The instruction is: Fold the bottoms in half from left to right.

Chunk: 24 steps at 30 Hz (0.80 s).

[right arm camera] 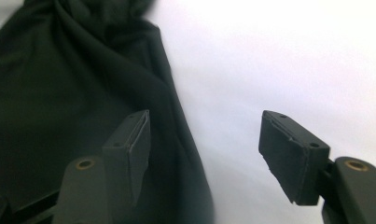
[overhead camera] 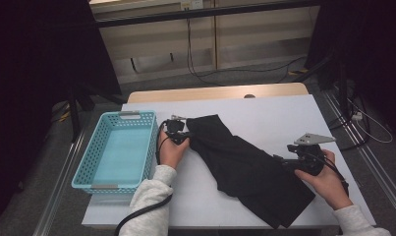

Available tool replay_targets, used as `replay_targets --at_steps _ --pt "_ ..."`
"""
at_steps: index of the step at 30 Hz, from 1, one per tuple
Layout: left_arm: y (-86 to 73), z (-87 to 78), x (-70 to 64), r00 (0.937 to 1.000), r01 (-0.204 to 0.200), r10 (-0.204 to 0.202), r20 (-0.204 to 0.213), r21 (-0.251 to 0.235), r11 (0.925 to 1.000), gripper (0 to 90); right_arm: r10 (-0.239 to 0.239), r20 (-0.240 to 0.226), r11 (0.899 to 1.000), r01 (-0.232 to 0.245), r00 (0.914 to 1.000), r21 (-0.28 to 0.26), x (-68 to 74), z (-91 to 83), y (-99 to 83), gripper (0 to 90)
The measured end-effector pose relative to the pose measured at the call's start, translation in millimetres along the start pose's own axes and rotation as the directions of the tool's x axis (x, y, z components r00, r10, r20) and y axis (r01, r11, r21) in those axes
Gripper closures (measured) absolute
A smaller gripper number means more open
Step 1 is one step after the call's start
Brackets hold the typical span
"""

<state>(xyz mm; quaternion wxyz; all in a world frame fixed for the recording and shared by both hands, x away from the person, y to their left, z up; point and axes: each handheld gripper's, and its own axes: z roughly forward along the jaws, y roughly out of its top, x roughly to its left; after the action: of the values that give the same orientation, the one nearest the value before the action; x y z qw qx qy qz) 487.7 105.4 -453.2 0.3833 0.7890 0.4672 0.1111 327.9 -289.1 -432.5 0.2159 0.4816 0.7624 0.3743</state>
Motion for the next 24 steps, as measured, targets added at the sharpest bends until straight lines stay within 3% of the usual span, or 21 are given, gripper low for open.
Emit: replay_targets --at_steps 5,9,10,13,14,17,18,22,24 --pt "0.9 -0.8 -3.0 0.9995 -0.027 0.027 -0.016 -0.024 0.9993 76.8 0.021 0.004 0.999 -0.021 0.9998 0.049 -1.7 -3.0 -13.1 37.1" --pt "1.7 -5.4 -5.2 0.9997 -0.024 0.025 0.005 -0.041 0.9989 53.4 0.054 -0.002 0.995 -0.054 0.9985 0.082 -6.0 -6.5 -23.0 44.8" --pt "1.9 -6.4 -6.3 0.9993 -0.035 0.036 0.013 -0.043 0.9985 46.4 0.063 -0.01 0.994 -0.062 0.998 0.094 -7.3 -7.2 -25.4 51.0" --pt "2.5 -10.6 -8.1 0.9989 -0.044 0.044 0.017 -0.049 0.9978 38.5 0.09 -0.03 0.988 -0.085 0.9955 0.129 -10.8 -9.4 -31.2 61.2" --pt "2.9 -12.2 -8.1 0.9986 -0.048 0.049 0.018 -0.052 0.9975 36.9 0.102 -0.051 0.985 -0.094 0.9935 0.146 -11.5 -9.9 -32.9 67.4" --pt "2.9 -14.0 -9.2 0.9982 -0.057 0.058 0.012 -0.051 0.997 33.8 0.102 -0.057 0.985 -0.093 0.9932 0.148 -10.4 -10.9 -35.6 73.0" --pt "2.4 -14.6 -9.4 0.9983 -0.056 0.057 0.012 -0.064 0.9964 33.2 0.102 -0.065 0.982 -0.09 0.9926 0.164 -12.8 -12.7 -35.5 88.9" --pt "1.4 -15.9 -7.4 0.9985 -0.052 0.053 0.012 -0.063 0.9967 29.7 0.105 -0.095 0.982 -0.088 0.9899 0.166 -24.1 -12.1 -34.9 89.8" --pt "0.8 -16.8 -7.3 0.9982 -0.06 0.06 0.005 -0.059 0.9965 28.9 0.097 -0.069 0.984 -0.085 0.9929 0.158 -32.3 -11.5 -31.9 89.8"
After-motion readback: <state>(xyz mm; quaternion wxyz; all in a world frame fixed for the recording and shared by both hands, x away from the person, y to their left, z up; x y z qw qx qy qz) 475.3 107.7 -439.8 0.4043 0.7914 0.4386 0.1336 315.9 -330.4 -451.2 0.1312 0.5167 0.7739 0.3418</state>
